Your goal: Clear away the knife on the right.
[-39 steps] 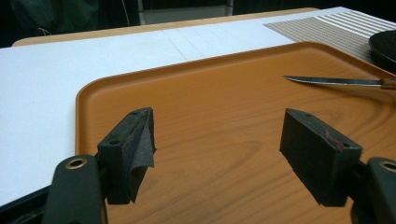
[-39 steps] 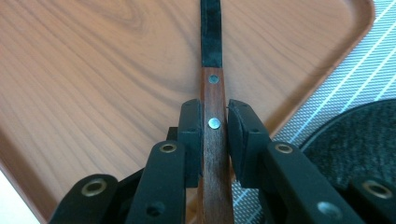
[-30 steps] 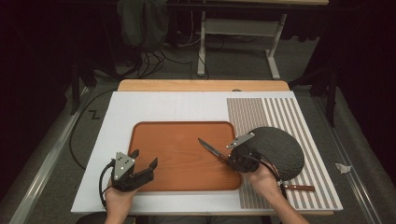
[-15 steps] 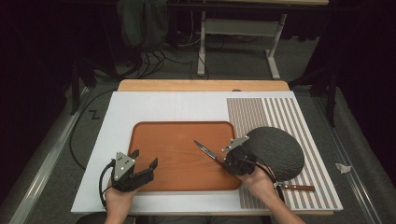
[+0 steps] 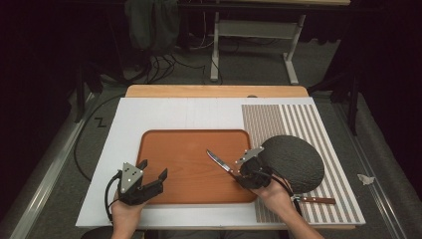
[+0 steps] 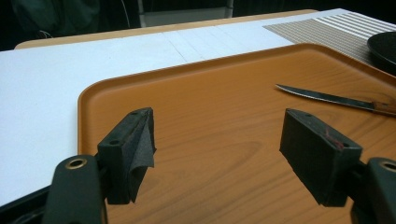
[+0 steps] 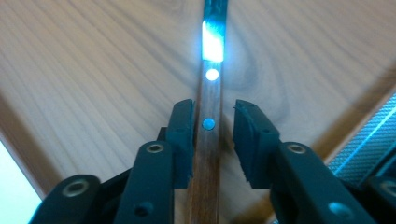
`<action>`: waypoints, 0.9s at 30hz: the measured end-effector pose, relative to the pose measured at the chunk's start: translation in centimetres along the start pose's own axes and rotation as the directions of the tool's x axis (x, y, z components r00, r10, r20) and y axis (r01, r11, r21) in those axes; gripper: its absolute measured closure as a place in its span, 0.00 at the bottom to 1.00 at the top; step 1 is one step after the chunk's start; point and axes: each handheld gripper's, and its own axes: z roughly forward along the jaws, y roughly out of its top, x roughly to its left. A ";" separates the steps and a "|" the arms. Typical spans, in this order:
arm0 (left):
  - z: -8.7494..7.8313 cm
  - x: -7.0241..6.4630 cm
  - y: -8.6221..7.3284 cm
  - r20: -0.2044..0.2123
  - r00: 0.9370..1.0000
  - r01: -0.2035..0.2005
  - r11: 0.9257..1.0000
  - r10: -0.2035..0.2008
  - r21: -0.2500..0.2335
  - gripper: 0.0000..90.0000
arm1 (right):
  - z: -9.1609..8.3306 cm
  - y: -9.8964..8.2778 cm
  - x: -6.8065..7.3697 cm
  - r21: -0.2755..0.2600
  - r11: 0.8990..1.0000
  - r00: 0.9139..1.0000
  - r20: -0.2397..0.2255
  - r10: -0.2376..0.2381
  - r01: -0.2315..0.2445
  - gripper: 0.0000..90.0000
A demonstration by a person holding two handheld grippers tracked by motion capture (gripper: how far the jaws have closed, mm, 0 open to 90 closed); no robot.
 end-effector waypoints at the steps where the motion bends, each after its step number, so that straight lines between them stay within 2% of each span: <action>1: 0.0 0.0 0.0 0.000 1.000 -0.001 1.000 0.001 0.000 0.30 | -0.1 0.0 -0.1 -0.011 1.000 1.000 -0.001 -0.001 0.001 0.75; 5: 0.0 0.0 0.0 0.000 1.000 -0.001 1.000 0.001 0.002 0.30 | -0.4 0.1 0.0 -0.042 0.999 1.000 0.002 -0.010 0.010 0.76; 7: 0.0 0.0 0.0 -0.001 1.000 0.000 1.000 0.000 0.002 0.30 | -0.5 0.3 0.3 -0.067 0.997 1.000 0.007 -0.030 0.030 0.83; 12: 0.1 0.0 0.0 -0.002 1.000 0.004 1.000 -0.004 0.003 0.30 | -0.3 0.8 1.0 -0.091 0.993 0.997 -0.009 -0.073 0.072 0.91; 19: 0.1 0.0 -0.1 -0.001 1.000 0.006 1.000 -0.006 0.002 0.30 | 0.9 1.3 1.3 -0.062 0.994 0.995 -0.040 -0.095 0.093 0.96; 27: 0.0 0.1 0.0 -0.001 1.000 0.007 1.000 -0.007 0.002 0.30 | 1.5 1.2 1.1 -0.054 0.995 0.995 -0.031 -0.090 0.089 0.96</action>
